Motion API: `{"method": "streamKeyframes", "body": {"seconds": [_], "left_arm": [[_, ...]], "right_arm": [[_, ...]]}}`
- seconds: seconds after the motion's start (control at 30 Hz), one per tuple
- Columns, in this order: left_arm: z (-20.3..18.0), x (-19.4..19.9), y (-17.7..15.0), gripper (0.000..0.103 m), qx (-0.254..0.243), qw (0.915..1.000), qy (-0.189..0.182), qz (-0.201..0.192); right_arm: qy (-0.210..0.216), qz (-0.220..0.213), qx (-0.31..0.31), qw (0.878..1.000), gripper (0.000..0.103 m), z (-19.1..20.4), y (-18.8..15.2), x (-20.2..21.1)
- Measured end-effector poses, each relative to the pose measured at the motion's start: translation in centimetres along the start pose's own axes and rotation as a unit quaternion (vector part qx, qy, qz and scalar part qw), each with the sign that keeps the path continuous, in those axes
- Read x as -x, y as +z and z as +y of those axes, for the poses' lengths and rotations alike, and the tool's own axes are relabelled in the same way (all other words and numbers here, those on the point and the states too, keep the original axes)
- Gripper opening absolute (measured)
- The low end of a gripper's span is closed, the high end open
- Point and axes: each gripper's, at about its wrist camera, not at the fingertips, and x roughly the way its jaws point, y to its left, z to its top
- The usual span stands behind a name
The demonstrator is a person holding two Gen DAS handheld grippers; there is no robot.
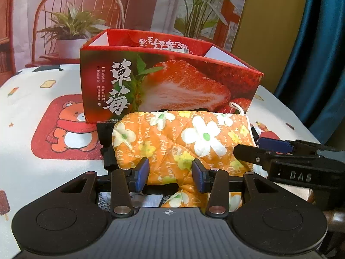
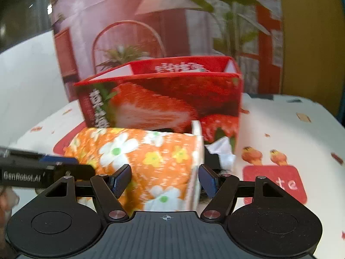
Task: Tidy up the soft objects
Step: 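Move both grippers down to the orange floral cushion, then close both grippers on the orange floral cushion and lift it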
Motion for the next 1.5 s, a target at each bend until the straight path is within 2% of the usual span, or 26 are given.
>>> {"method": "streamKeyframes", "body": {"seconds": [0.17, 0.53, 0.6, 0.73, 0.83, 0.97, 1.1, 1.33, 1.5], "left_arm": [[0.2, 0.0, 0.0, 0.046, 0.004, 1.0000, -0.001, 0.001], [0.1, 0.0, 0.0, 0.046, -0.006, 1.0000, 0.002, 0.001], [0.1, 0.0, -0.1, 0.046, -0.006, 1.0000, 0.002, 0.002], [0.1, 0.0, -0.1, 0.046, -0.008, 1.0000, 0.003, 0.003], [0.1, 0.0, -0.1, 0.046, -0.009, 1.0000, 0.003, 0.003], [0.0, 0.1, -0.1, 0.046, -0.011, 0.9999, 0.005, 0.004], [-0.1, 0.1, -0.1, 0.046, -0.011, 0.9999, 0.005, 0.004], [0.2, 0.3, -0.1, 0.046, -0.007, 1.0000, -0.001, 0.001], [1.2, 1.4, 0.3, 0.047, 0.026, 0.9994, -0.017, -0.017]], "right_arm": [[0.008, 0.015, -0.049, 0.999, 0.066, -1.4, -0.4, -0.5], [0.022, 0.029, -0.077, 0.996, 0.067, -1.6, -0.6, -0.8], [0.032, 0.031, -0.079, 0.996, 0.060, -1.5, -0.5, -0.6], [0.037, 0.027, -0.071, 0.996, 0.058, -0.8, -0.2, 0.2], [0.044, 0.013, -0.070, 0.996, 0.052, -0.5, 0.1, 1.1], [0.053, -0.002, -0.059, 0.997, 0.040, 0.2, 0.4, 2.0], [0.054, 0.002, -0.044, 0.998, 0.030, 0.8, 0.4, 1.9], [0.041, 0.018, -0.043, 0.998, 0.022, 0.3, -0.5, 0.8], [0.037, 0.022, -0.035, 0.998, 0.020, 0.3, -0.9, 0.2]]}}
